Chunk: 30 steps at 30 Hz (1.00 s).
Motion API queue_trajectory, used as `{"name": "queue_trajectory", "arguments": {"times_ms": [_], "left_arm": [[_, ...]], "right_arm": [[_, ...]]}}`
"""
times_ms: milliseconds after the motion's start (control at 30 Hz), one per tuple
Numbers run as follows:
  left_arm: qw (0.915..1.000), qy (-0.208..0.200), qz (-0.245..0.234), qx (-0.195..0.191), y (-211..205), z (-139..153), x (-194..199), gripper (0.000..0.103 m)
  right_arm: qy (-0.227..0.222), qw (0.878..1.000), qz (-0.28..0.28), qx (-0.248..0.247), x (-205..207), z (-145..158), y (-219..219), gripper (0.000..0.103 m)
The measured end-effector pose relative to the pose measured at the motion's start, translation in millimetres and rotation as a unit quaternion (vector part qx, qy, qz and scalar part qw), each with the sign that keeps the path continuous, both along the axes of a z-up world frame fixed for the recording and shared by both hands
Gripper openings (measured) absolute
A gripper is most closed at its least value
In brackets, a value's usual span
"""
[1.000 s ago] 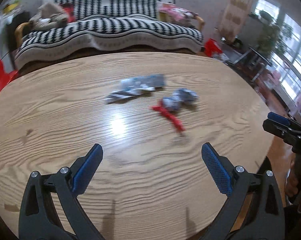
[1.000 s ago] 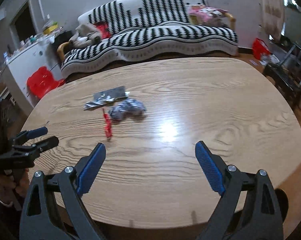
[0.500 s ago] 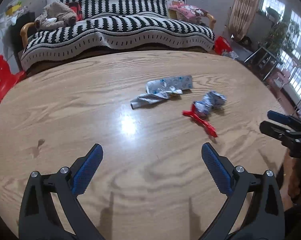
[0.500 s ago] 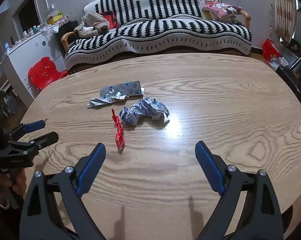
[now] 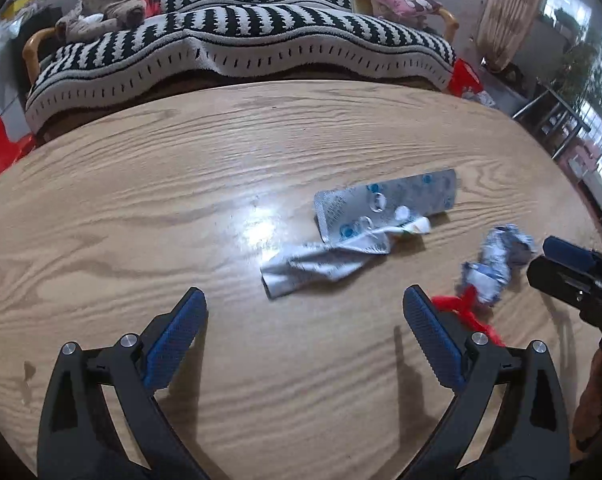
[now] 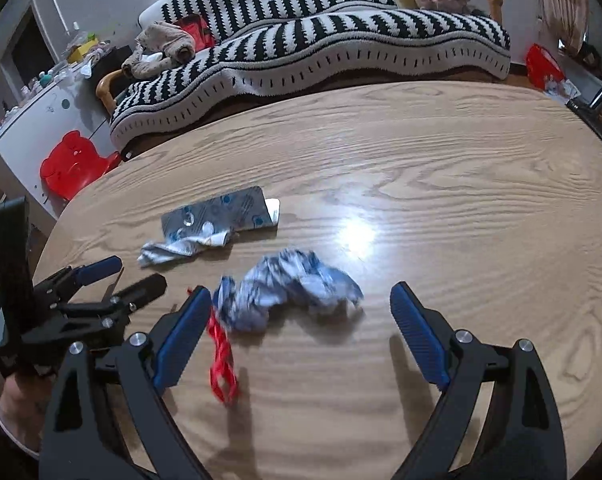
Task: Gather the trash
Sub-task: 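Grasp the white wrapper strip with left tool while right tool grasps the crumpled foil ball, then carry both items over the black bin and lower them into it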
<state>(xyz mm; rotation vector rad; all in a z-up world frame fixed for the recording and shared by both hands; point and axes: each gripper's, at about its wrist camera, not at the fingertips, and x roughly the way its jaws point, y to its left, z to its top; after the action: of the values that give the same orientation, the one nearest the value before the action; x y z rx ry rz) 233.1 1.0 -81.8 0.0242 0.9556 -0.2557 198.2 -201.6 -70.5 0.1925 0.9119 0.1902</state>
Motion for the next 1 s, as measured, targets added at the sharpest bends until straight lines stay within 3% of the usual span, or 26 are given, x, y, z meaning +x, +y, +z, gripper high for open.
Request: {"name": "queue_trajectory", "arguments": {"times_ms": [200,267,367,433,467,500,567,633,1000], "left_arm": [[0.9995,-0.018,0.000,0.028,-6,-3,16,0.096],[0.9992,-0.019,-0.015,0.032,-12,-3,17,0.096],[0.9982,-0.024,-0.038,0.039,-20,-3,13,0.088],[0.9970,-0.031,-0.049,0.052,-25,-2,8,0.068],[0.9967,-0.030,-0.054,0.052,-27,0,5,0.062],[0.9965,-0.029,-0.055,0.056,-28,2,3,0.048],[0.9970,-0.020,-0.052,0.054,-27,4,-1,0.036],[0.9972,-0.014,-0.051,0.052,-26,5,-5,0.013],[0.9975,-0.024,-0.054,0.038,-25,36,-55,0.010]], "right_arm": [[0.025,1.000,0.003,-0.003,27,-19,7,0.082],[0.020,1.000,0.011,-0.018,27,-18,13,0.073],[0.021,0.999,0.030,-0.007,26,-17,17,0.047],[0.019,0.999,0.035,-0.007,24,-15,19,0.039],[0.015,0.999,0.035,-0.013,21,-13,20,0.038],[0.013,0.999,0.034,-0.013,20,-12,20,0.037],[0.007,1.000,0.029,-0.011,16,-8,17,0.036],[0.002,1.000,0.023,-0.007,10,-3,13,0.035],[-0.022,1.000,0.005,-0.011,-41,30,-11,0.035]]}}
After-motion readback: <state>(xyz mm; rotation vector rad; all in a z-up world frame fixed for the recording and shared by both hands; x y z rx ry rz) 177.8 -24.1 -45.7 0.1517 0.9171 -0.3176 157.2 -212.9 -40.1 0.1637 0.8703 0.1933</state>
